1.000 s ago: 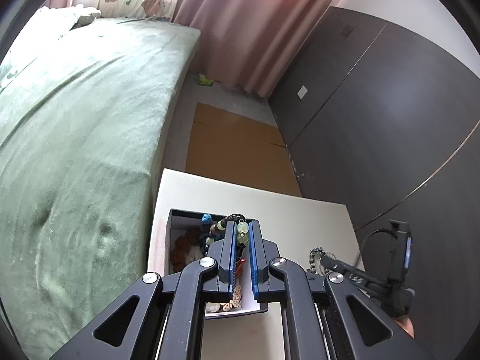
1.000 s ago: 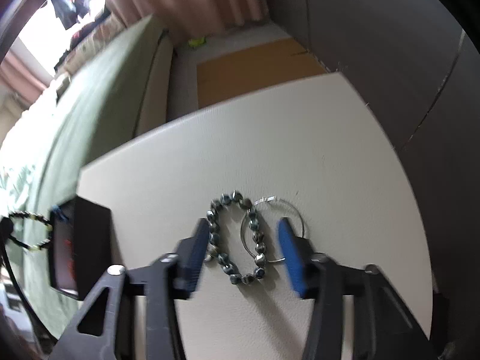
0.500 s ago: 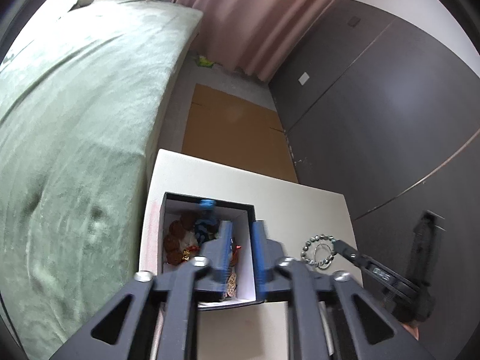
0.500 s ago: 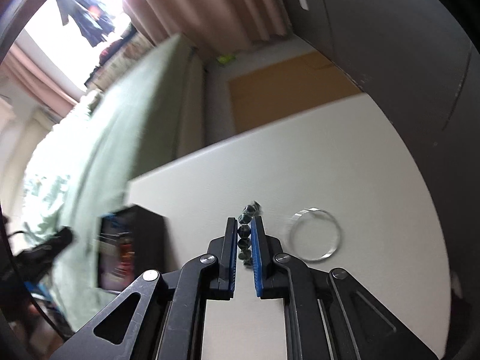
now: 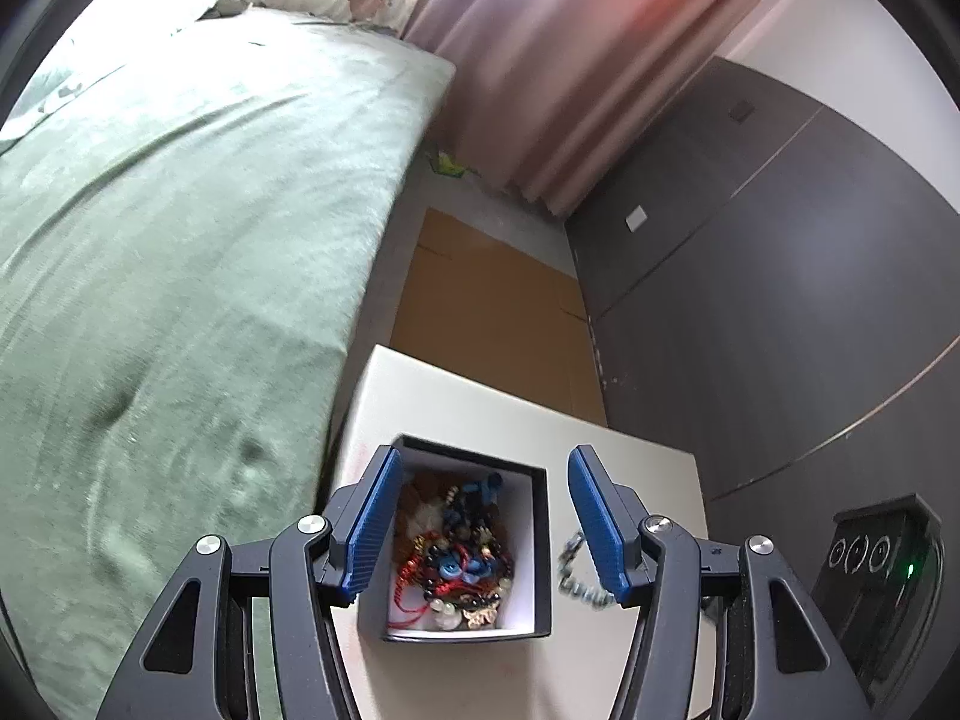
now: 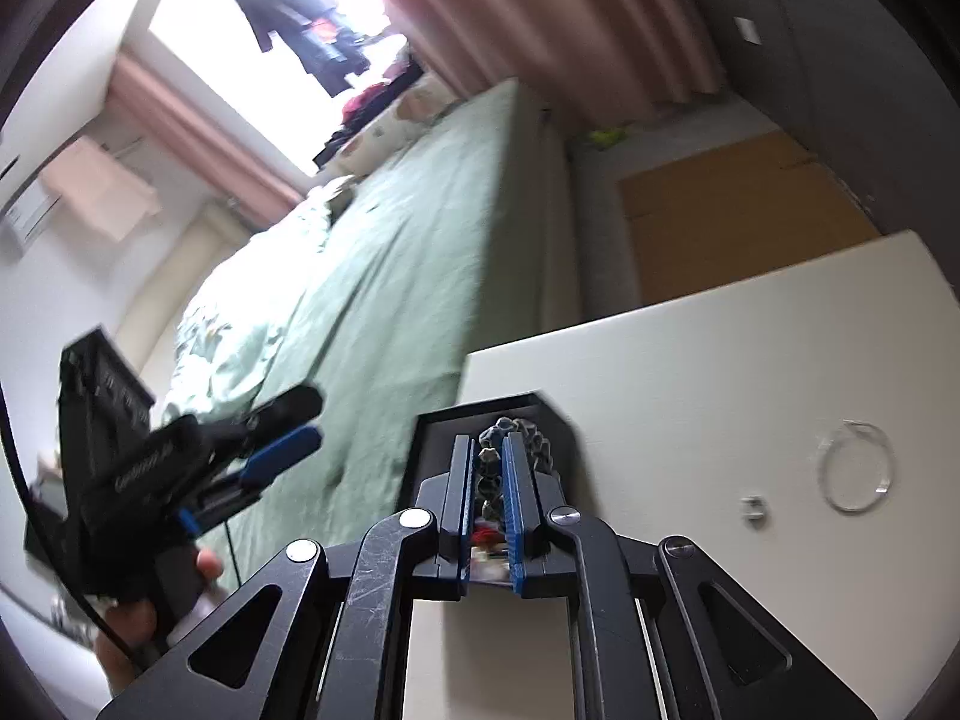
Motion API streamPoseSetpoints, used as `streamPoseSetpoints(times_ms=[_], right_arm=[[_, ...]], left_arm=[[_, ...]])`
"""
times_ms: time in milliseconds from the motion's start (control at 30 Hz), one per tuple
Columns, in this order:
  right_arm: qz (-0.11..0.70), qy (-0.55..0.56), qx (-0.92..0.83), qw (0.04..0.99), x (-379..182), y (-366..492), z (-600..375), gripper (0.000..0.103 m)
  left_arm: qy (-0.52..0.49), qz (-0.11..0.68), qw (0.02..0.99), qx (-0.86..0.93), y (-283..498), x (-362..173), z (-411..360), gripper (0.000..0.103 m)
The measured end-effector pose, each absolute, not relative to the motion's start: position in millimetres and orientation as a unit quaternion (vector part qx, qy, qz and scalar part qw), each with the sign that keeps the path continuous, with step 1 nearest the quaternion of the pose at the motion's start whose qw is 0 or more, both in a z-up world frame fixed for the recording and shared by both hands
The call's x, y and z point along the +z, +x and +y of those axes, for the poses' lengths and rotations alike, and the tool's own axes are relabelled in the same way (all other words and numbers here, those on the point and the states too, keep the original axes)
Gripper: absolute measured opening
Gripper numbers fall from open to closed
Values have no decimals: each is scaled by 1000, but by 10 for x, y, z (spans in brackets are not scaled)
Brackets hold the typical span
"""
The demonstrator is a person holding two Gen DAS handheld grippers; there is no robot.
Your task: Organize jewelry
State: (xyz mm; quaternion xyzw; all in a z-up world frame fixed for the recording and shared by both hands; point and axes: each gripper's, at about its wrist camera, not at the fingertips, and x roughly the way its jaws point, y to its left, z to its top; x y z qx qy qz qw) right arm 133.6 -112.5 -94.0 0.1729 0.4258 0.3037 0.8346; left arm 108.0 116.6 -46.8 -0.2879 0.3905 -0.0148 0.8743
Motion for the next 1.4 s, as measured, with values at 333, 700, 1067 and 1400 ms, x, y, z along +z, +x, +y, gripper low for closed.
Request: streamPoseSetpoints(times_ms=[333,700,1067,1400], right_arm=[[414,243,384,789,-1064,1373,-763,38],[434,225,294,821,-1116,1401,-1205,74],[430,211,226,849,-1009,1384,-2014,91],[456,196,171,851,-1106,1432,-2452,103]], left_arm=[[-306,367,878,4,972,-374,1404,60],[-299,372,879,-2,988,-362,1325,60],[-272,375,885,-45,1087,-327,874,72],[-220,397,886,-90,1235,-414,229,87]])
